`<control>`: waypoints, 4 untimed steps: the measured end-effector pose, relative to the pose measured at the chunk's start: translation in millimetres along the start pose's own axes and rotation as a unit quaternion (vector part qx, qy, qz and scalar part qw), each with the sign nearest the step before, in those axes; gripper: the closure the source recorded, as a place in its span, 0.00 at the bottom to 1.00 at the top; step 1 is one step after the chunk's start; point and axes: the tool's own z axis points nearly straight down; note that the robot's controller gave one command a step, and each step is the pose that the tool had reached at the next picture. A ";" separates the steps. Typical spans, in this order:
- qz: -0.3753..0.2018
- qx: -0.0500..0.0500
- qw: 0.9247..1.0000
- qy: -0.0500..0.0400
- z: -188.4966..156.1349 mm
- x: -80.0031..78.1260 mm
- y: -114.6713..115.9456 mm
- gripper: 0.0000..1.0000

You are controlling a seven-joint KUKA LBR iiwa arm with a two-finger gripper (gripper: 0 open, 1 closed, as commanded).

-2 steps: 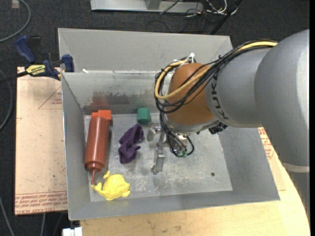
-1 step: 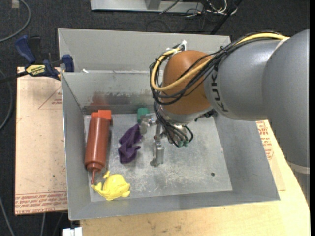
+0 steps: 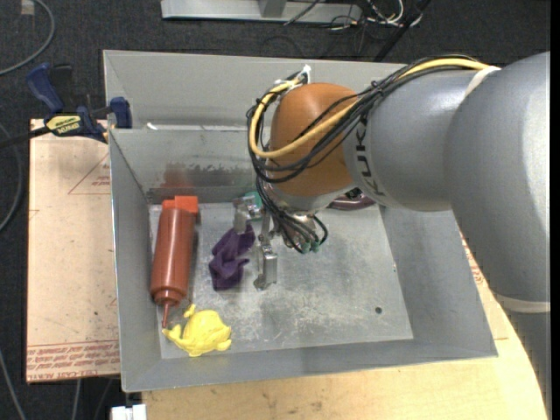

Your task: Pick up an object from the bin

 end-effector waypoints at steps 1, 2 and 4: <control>0.061 0.000 0.998 0.003 17.4 -1.3 14.4 0.00; 0.050 -0.001 0.999 0.003 23.2 -1.5 18.2 0.00; 0.126 0.000 0.992 0.001 16.7 -11.4 29.9 1.00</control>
Offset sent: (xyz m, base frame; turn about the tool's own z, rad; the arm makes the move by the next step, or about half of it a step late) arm 0.0020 0.0234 -0.0528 0.3359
